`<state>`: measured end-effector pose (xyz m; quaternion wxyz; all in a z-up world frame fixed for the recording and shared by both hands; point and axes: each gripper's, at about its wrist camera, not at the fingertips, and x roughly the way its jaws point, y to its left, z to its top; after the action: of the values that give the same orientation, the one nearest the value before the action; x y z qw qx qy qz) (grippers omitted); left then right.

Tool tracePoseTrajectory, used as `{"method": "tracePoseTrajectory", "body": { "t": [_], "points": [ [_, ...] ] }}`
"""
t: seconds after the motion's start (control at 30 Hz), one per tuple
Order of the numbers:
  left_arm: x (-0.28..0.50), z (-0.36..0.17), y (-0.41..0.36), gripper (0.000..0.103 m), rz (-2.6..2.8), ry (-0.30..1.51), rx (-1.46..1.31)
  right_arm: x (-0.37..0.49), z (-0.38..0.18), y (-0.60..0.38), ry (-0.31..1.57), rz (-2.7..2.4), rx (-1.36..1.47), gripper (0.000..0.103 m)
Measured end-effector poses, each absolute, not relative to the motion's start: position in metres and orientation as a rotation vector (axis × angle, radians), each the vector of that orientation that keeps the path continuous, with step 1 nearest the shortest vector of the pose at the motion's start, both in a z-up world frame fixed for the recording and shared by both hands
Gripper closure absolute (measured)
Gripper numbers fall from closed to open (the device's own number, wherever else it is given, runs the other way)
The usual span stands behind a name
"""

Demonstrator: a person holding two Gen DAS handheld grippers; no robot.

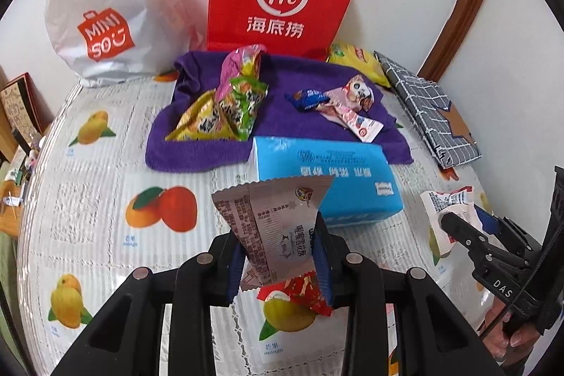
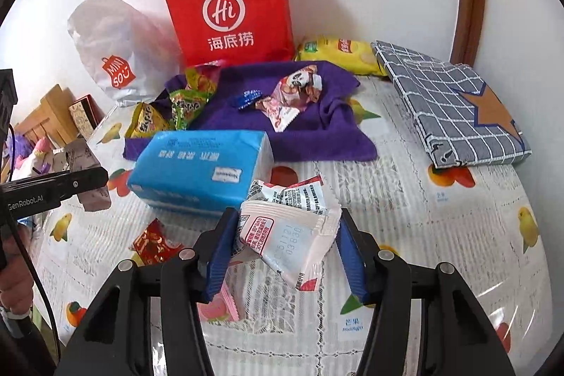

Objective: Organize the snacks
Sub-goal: 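Grasp the white snack packet with the right tool while the left tool grasps a white wafer packet, then carry both white packets with both tools over the purple towel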

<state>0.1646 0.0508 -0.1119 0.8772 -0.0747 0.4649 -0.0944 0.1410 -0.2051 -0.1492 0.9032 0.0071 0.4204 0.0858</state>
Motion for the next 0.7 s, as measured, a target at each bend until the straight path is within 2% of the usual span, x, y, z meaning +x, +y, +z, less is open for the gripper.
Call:
{"method": "tracePoseTrajectory", "body": {
  "t": [0.7],
  "points": [
    [0.228, -0.077, 0.063, 0.07, -0.16, 0.899, -0.144, 0.215, -0.109, -0.171, 0.765, 0.231, 0.005, 0.048]
  ]
}}
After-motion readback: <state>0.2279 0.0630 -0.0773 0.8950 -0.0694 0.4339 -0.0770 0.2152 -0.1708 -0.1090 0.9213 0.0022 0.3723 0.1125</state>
